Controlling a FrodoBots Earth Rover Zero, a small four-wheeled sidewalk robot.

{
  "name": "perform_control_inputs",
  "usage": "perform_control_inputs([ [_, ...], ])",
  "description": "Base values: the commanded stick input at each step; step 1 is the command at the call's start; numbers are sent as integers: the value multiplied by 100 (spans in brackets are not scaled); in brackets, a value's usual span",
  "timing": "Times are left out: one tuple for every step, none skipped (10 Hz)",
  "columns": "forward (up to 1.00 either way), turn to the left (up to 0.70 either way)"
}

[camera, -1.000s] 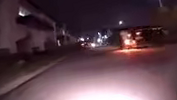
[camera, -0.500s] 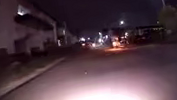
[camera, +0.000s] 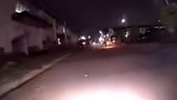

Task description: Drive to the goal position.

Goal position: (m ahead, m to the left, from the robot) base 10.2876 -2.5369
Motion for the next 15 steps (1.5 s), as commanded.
perform_control_inputs([
  [70,0],
  [70,0],
  [70,0],
  [70,0],
  [70,0],
  [70,0],
  [70,0],
  [70,0],
  [70,0],
  [70,0],
  [70,0],
  [70,0],
  [70,0],
  [70,0],
  [70,0],
])
